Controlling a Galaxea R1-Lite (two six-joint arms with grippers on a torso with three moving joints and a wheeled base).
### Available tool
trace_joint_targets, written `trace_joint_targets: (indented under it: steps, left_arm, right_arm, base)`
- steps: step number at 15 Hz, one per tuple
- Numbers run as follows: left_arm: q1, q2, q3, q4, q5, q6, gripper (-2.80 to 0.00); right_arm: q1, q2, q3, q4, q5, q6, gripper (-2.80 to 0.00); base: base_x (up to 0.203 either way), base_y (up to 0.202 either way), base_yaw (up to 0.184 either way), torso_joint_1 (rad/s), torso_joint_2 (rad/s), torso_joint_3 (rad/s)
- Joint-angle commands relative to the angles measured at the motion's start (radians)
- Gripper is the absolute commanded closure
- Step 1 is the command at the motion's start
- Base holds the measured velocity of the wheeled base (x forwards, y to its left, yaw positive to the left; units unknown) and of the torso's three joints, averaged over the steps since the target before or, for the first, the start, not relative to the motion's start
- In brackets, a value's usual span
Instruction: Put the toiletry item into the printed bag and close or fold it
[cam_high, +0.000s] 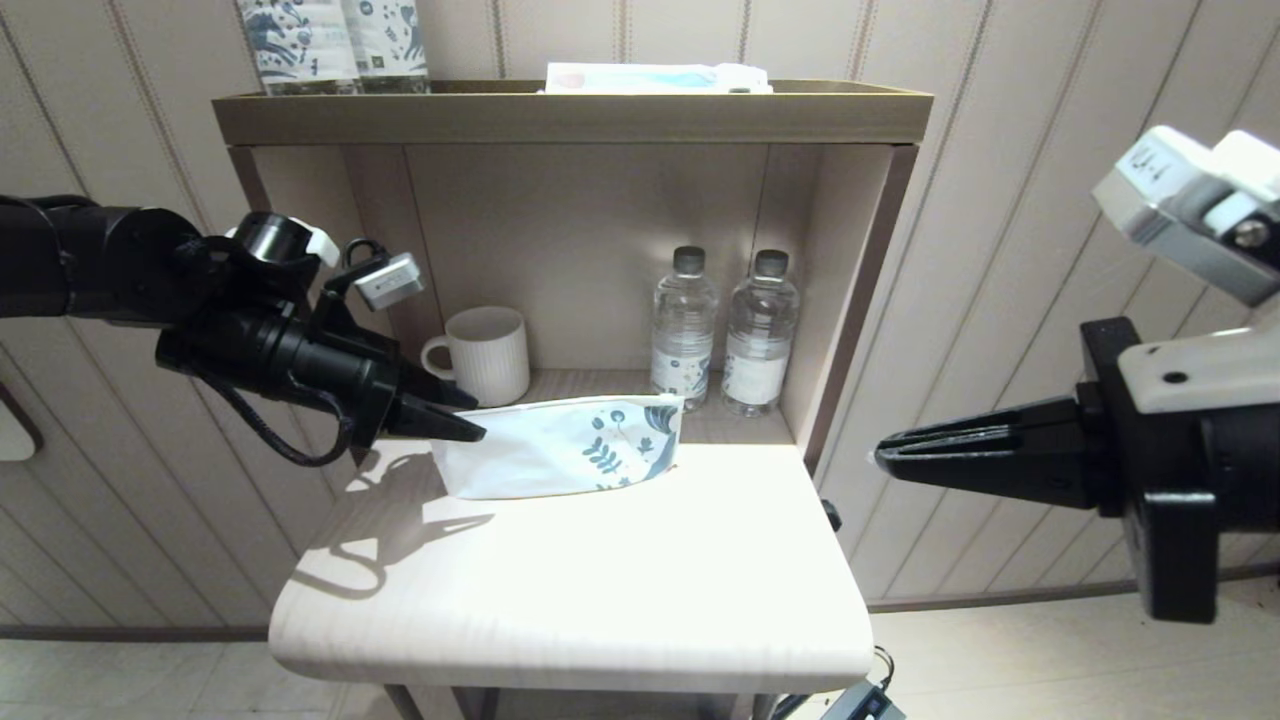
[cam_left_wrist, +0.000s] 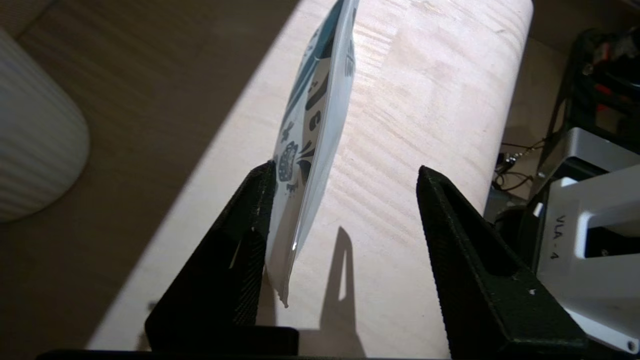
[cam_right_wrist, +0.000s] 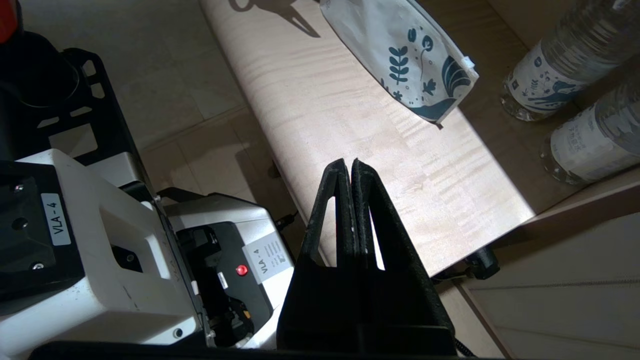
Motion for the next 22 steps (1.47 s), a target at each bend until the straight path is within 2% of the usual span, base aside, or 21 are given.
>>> trace_joint_targets:
  steps: [1, 7, 13, 15, 16, 17, 20, 22]
  left_arm:
    - [0.000, -0.031, 0.039, 0.009, -0.016, 0.006, -2.80]
    - [-0.064, -0.221, 0.282, -0.008, -0.024, 0.012, -2.80]
    - [-0.079, -0.453, 0.419, -0.012, -0.049, -0.004, -2.80]
    - [-0.077, -0.548, 0.495, -0.010, -0.023, -0.014, -2.80]
    - [-0.062, -0.588, 0.536, -0.009, 0.018, -0.021, -2.80]
    - [-0.035, -0.625, 0.567, -0.010, 0.058, -0.040, 0.00]
    - [0.098, -0.738, 0.664, -0.064, 0.136, -0.171, 0.00]
    - [0.133, -0.769, 0.666, -0.104, 0.159, -0.314, 0.00]
  right_arm:
    - [0.002, 0.004, 0.000, 0.001, 0.002, -0.001, 0.00]
    - [0.018, -0.004, 0.008, -0.034, 0.002, 0.003, 0.00]
    - [0.018, -0.053, 0.027, -0.034, 0.004, 0.003, 0.00]
    - [0.018, -0.077, 0.040, -0.034, 0.003, 0.003, 0.00]
    - [0.018, -0.094, 0.045, -0.033, 0.002, 0.003, 0.00]
    - [0.017, -0.114, 0.056, -0.033, 0.000, 0.003, 0.00]
    - [0.005, -0.187, 0.108, -0.026, -0.020, 0.006, 0.00]
    - [0.002, -0.228, 0.136, -0.025, -0.029, 0.037, 0.00]
  base:
    - [0.000, 0.000, 0.000, 0.000, 0.00, 0.000]
    - [0.000, 0.000, 0.000, 0.000, 0.00, 0.000]
    - [0.000, 0.000, 0.000, 0.000, 0.00, 0.000]
    - [0.000, 0.000, 0.000, 0.000, 0.00, 0.000]
    - [0.000, 0.000, 0.000, 0.000, 0.00, 0.000]
    - [0.000, 0.000, 0.000, 0.000, 0.00, 0.000]
    - [0.000, 0.000, 0.000, 0.000, 0.00, 0.000]
    - [0.000, 0.000, 0.000, 0.000, 0.00, 0.000]
